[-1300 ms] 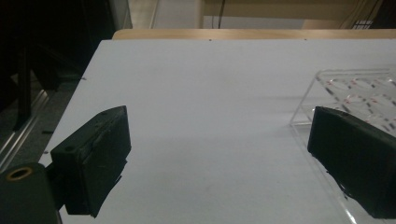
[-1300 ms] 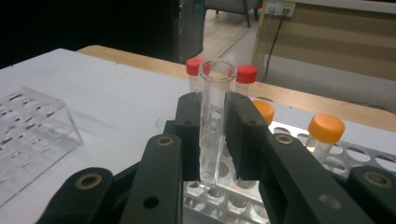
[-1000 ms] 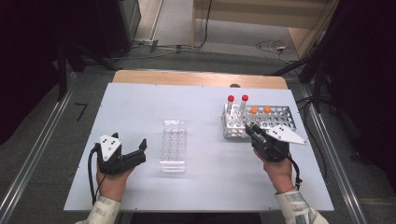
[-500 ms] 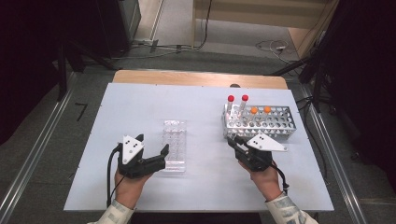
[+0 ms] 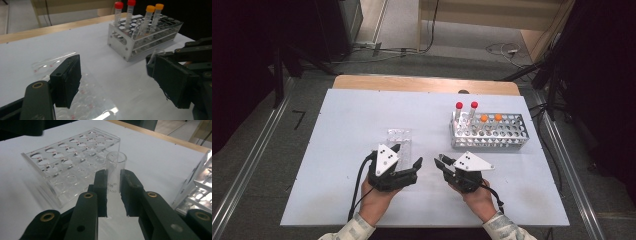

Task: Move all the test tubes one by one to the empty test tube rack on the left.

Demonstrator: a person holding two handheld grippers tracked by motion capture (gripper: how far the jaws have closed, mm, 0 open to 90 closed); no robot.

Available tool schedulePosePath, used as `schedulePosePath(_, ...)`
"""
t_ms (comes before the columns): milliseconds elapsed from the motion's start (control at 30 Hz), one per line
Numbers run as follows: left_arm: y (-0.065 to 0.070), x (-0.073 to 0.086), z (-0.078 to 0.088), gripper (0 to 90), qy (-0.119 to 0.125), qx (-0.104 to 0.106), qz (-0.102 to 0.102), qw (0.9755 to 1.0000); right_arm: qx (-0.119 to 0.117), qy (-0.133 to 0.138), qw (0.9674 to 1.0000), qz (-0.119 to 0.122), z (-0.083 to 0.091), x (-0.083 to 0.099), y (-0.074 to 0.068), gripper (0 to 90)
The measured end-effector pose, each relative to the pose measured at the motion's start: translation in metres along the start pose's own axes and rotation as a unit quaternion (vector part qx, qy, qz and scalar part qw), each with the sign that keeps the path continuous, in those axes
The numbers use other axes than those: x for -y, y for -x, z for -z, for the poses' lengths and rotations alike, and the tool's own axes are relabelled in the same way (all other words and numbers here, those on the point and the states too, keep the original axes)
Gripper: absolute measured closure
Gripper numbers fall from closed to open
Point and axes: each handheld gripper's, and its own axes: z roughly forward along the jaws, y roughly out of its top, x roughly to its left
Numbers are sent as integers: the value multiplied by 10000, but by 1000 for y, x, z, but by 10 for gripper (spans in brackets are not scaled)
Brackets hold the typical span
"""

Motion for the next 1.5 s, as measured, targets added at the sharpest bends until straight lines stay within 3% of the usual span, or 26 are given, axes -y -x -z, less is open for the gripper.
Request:
schedulePosePath(233,23,-3,-19,376,-31,339,-182,9993,-119,-1,9999,75,-1,-2,-8,729)
schedulePosePath(400,29,-3,-27,494,-53,530,-248,9983,-159,18,9998,80,0,-3,-10,729)
schedulePosePath(833,31,-1,-31,750,-120,604,-379,9974,-213,35,9997,123,0,-4,-15,729)
schedulePosePath(1133,29,-2,-30,763,-120,632,-370,9972,-224,37,9997,100,1,-4,-14,726)
schedulePosePath(1200,28,-3,-29,764,-95,625,-337,9974,-249,49,9997,62,2,-5,-14,676)
schedulePosePath(1333,21,-9,-22,764,21,596,-262,9979,-378,21,9992,93,3,-8,-15,483)
schedulePosePath(1500,7,-21,-8,764,276,554,-60,9981,-529,80,9985,133,10,-9,-15,432)
